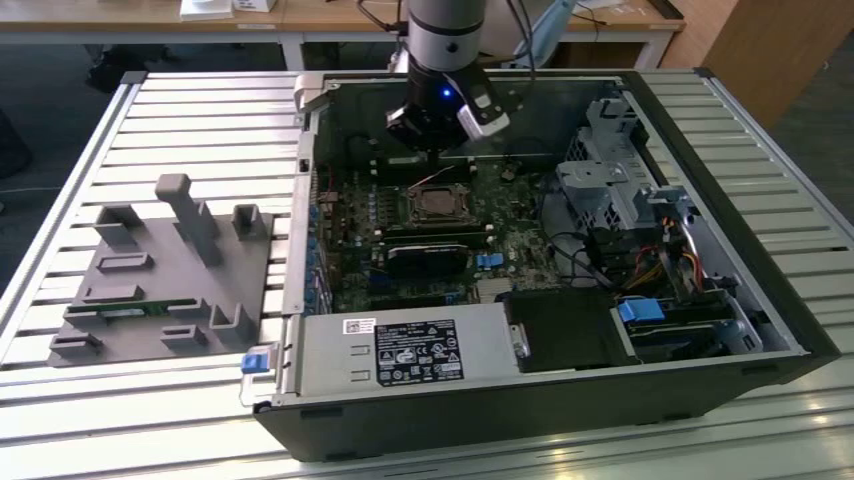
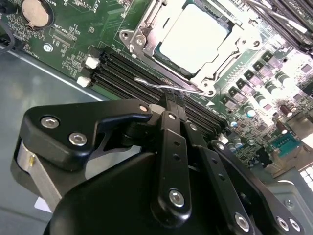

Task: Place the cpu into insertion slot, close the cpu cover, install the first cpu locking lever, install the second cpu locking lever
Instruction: 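Install the first cpu locking lever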

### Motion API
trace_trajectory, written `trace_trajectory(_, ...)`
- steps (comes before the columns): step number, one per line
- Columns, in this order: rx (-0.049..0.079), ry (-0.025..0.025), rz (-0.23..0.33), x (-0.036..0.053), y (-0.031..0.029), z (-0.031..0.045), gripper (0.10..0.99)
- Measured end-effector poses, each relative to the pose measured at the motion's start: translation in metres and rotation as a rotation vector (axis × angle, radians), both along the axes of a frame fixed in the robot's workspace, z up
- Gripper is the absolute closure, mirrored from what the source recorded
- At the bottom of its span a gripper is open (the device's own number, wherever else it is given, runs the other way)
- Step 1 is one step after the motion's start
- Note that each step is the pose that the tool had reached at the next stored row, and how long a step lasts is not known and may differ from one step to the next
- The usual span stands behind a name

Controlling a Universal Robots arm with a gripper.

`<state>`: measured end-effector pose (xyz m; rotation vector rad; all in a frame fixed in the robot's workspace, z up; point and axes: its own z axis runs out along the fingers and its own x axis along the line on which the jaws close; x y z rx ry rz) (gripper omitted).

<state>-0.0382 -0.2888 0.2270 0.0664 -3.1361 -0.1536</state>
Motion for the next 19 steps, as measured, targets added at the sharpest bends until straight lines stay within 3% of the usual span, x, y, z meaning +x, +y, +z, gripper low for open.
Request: trace_trajectory(19, 0.0, -0.0001, 0.0, 0.01, 0.0027, -0.0044, 0.98)
